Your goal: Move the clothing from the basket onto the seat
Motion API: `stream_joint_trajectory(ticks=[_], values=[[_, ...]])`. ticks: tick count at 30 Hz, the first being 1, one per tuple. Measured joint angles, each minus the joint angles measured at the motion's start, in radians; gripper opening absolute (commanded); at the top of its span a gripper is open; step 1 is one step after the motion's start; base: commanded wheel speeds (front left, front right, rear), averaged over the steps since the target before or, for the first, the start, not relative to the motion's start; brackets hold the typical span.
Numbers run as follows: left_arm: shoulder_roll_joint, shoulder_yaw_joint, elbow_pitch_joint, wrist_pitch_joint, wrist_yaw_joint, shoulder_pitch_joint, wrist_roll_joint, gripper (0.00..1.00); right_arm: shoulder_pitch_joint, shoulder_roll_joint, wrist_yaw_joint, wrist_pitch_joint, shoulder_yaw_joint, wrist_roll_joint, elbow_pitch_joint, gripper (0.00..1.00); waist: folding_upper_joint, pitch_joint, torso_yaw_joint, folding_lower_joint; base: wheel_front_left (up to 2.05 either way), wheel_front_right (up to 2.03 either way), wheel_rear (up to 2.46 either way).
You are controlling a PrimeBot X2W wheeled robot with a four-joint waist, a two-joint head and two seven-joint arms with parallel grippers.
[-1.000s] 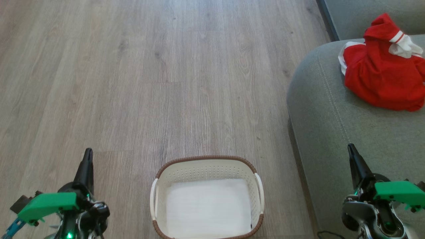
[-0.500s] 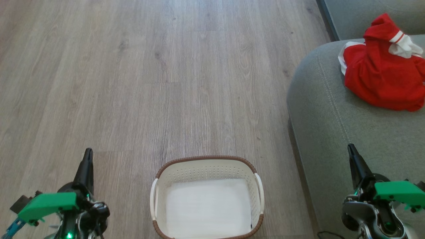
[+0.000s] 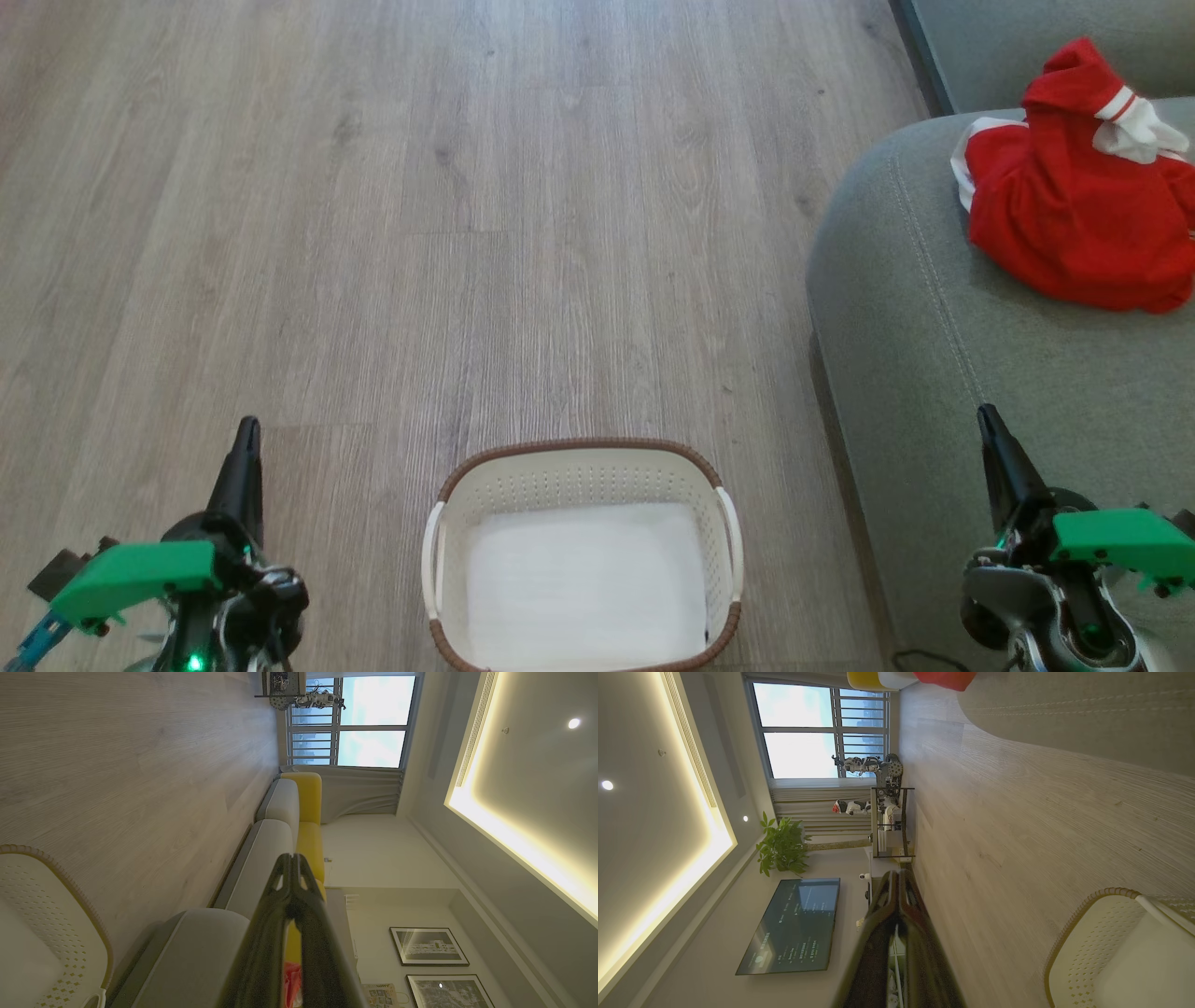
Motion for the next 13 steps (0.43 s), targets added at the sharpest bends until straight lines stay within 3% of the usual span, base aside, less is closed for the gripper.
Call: stream_joint_trajectory(ticks=[13], values=[[0.000,0.001,0.000,0.000,0.000,0.000,0.000,0.00,0.000,0.000,0.000,0.000,0.000,0.000,0.000,0.00,0.0000,0.000,0.000,0.0000,0.00,0.00,0.00]])
